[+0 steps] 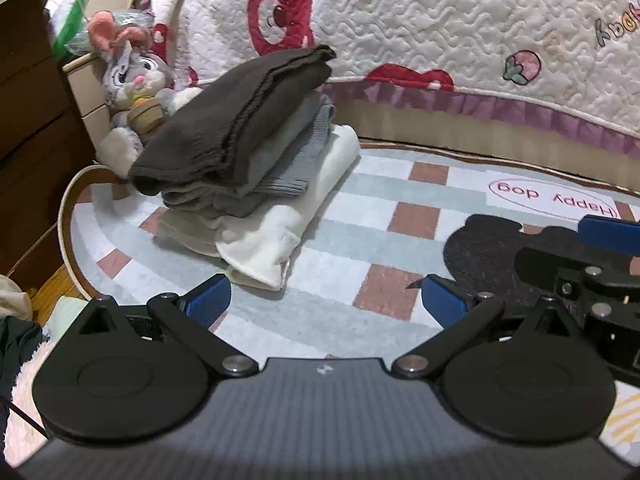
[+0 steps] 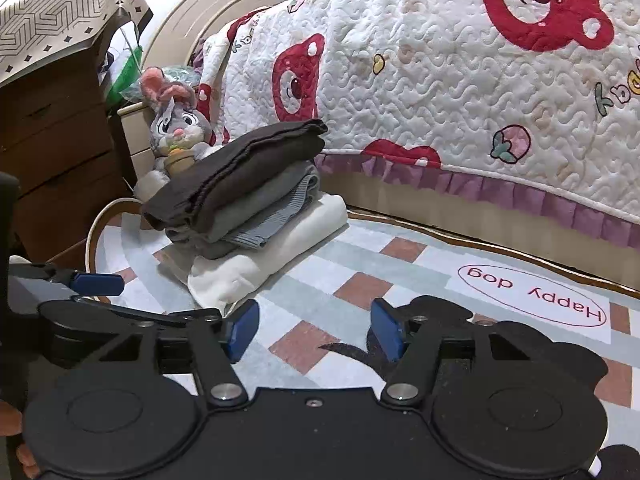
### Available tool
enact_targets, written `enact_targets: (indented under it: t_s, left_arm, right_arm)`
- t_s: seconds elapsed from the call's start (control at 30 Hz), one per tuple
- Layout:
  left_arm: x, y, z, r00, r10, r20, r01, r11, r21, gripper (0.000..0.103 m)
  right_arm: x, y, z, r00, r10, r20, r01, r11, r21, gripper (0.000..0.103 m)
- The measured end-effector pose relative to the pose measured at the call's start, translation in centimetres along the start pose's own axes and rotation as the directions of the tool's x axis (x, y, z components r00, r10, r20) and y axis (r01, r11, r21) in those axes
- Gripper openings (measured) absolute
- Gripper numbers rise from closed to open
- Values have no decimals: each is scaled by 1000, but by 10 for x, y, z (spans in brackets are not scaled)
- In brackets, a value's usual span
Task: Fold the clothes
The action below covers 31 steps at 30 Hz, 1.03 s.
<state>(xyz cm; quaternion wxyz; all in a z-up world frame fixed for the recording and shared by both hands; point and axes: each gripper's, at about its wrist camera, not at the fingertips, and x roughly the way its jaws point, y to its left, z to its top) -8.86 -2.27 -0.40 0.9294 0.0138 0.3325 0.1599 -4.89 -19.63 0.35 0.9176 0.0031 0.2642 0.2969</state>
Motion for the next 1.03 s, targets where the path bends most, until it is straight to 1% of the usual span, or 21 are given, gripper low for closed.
enact_targets:
  t_s: [0.1, 0.27, 0.4, 1.03]
  left_arm:
    - [-2, 1, -1, 1000, 9, 8, -9, 1000, -6, 103]
    - [0, 1, -1, 999, 42, 9, -42, 999, -1, 103]
    - [4, 1, -5, 999, 44, -7, -44, 999, 13, 103]
    - [6, 0, -7, 999, 45, 3, -45, 998, 39, 103]
  right_arm:
    - [-2, -1, 0, 1000, 2, 2, -2, 1000, 27, 71]
    - [1, 1, 1, 998, -23, -63, 26, 999, 35, 71]
    - [1, 4, 3, 998, -31, -54, 32, 999, 28, 71]
    - [-1, 12, 0, 996, -58, -69, 58, 998, -3, 72]
